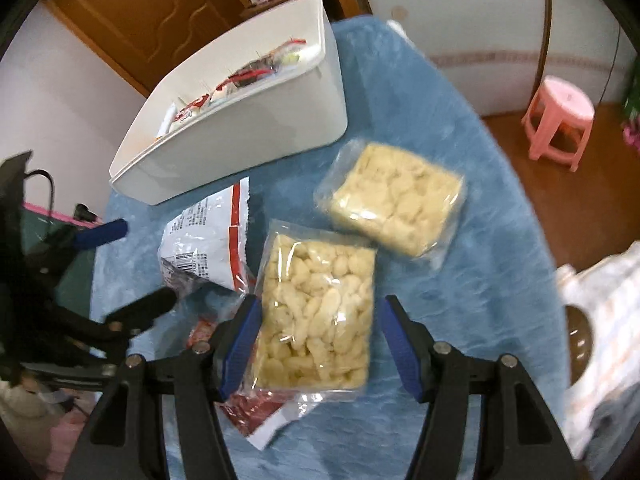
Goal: Organize snacks
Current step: 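Grasp the white printed chip bag with the left tool while the right grasps the clear puff bag, then lift both bags and carry them over the white bin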
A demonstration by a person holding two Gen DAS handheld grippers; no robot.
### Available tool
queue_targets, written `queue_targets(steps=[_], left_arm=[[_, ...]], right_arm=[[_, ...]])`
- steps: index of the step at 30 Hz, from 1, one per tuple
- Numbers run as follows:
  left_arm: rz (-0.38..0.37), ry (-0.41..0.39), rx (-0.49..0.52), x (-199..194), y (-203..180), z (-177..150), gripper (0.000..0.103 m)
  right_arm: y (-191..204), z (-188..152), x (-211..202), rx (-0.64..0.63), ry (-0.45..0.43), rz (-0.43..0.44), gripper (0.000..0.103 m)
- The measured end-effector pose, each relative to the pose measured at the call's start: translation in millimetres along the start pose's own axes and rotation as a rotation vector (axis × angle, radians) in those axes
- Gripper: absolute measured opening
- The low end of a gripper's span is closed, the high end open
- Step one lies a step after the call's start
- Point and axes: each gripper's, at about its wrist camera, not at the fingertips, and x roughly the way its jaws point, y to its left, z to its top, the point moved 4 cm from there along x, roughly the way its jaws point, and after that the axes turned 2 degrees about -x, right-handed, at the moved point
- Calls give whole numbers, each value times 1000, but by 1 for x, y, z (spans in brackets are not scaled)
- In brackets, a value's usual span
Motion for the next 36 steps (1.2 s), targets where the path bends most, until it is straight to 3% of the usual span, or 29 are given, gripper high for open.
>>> queue_targets(steps=[4,13,21,27,30,36], left_arm=[[-8,27,-13,17,7,3,101],[-68,88,-80,55,20,9,101],[-70,103,-104,72,22,11,100],[-77,76,-138,61,21,8,75],[-45,52,-148,50,20,4,69],[-46,0,-185,16,16,-7,68]], right_arm=[[2,-4,19,-1,44,-7,63],[2,-10,23,-5,6,-38,63],[11,-12,23,-34,5,-87,64],[20,-12,24,-59,4,-113,63],[27,-14,20,-85,-1,-123,62],[38,-24,6,-116,-23,-147,61]])
